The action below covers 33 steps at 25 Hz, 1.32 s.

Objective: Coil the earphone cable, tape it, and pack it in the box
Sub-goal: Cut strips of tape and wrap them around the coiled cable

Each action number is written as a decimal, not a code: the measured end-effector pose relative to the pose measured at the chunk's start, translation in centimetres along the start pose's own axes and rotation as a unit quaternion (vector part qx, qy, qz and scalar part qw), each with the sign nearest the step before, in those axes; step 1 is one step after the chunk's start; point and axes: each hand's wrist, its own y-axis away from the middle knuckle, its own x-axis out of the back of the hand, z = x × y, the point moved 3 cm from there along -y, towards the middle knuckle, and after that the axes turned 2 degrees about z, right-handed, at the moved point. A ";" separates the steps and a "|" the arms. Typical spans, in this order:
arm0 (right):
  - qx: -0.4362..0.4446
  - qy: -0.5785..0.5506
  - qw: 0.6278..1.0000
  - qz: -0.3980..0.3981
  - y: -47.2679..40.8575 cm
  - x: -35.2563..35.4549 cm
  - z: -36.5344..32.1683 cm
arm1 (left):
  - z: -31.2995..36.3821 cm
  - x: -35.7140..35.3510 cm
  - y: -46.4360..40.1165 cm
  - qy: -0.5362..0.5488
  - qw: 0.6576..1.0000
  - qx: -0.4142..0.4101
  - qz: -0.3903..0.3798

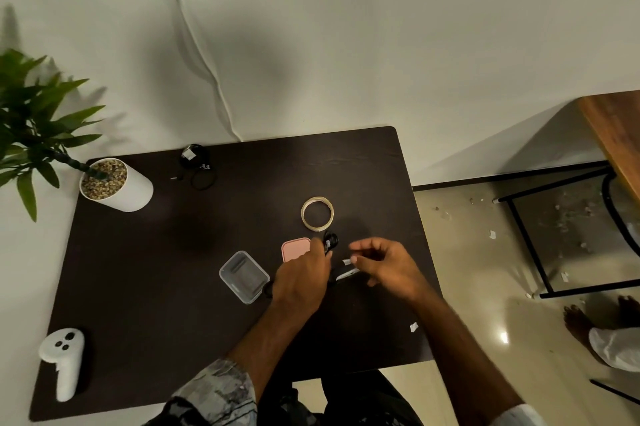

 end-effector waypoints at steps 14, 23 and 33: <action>-0.094 0.047 0.987 0.123 -1.2 -1.1 2.1 | 0.1 -0.8 -1.0 -0.067 0.992 -0.046 -0.098; -0.022 0.136 0.976 0.169 -1.7 -1.6 4.0 | 0.6 -1.7 -0.6 0.094 0.994 0.046 -0.034; -0.086 0.134 0.963 0.218 -2.6 1.1 7.2 | 0.3 -0.6 -0.2 0.229 0.973 0.042 -0.001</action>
